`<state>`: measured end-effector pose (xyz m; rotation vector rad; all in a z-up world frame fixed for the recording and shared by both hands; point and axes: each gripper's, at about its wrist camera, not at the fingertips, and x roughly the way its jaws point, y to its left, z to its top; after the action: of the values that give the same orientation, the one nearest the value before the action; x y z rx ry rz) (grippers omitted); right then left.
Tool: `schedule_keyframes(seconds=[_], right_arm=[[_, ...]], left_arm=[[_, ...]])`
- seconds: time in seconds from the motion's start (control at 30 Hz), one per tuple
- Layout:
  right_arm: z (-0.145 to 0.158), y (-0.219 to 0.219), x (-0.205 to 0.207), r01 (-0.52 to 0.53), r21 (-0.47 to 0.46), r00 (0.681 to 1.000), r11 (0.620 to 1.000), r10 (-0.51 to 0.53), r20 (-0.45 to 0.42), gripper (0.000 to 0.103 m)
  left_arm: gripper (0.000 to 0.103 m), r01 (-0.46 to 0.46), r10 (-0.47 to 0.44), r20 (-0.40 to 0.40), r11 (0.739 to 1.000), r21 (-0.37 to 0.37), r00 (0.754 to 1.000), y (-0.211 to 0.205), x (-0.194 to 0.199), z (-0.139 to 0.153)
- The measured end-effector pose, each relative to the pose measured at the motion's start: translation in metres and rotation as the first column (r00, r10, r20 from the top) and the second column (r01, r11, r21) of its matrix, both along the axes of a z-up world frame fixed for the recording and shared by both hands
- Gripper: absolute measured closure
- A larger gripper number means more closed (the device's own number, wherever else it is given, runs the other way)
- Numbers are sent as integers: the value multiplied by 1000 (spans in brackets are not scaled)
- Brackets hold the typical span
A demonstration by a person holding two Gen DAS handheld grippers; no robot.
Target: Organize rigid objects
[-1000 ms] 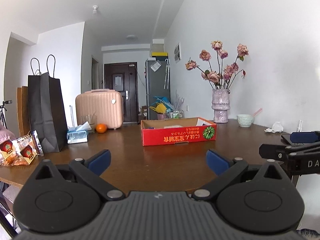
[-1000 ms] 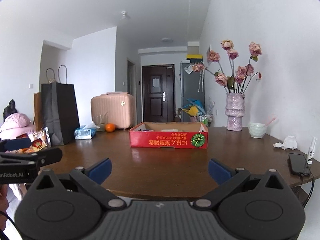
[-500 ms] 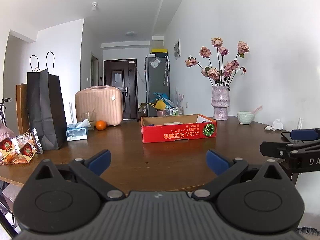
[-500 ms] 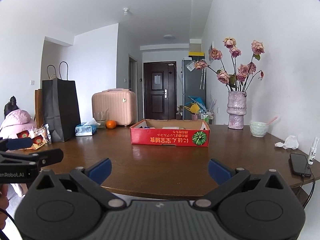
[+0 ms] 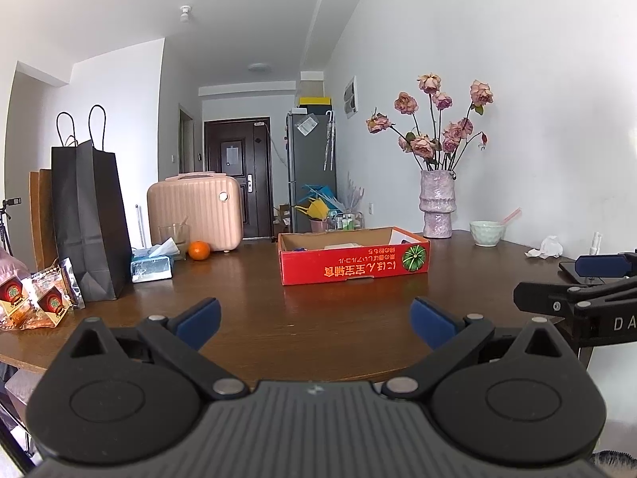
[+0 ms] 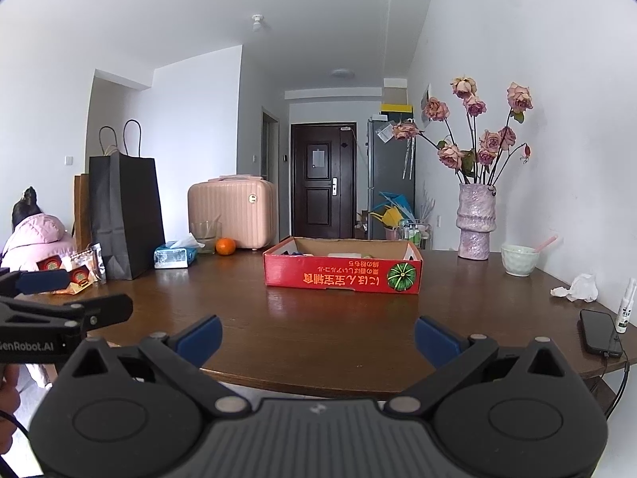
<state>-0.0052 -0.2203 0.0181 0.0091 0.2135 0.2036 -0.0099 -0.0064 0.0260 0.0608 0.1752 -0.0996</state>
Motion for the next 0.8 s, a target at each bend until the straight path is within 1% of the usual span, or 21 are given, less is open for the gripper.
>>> schedule_keyframes(seconds=[0.8], right_arm=[[3,-2,2,-6,10,1000,1000,6,6,0]], left_arm=[[0,5,-5,11,1000,4,1000,3,-2,4]])
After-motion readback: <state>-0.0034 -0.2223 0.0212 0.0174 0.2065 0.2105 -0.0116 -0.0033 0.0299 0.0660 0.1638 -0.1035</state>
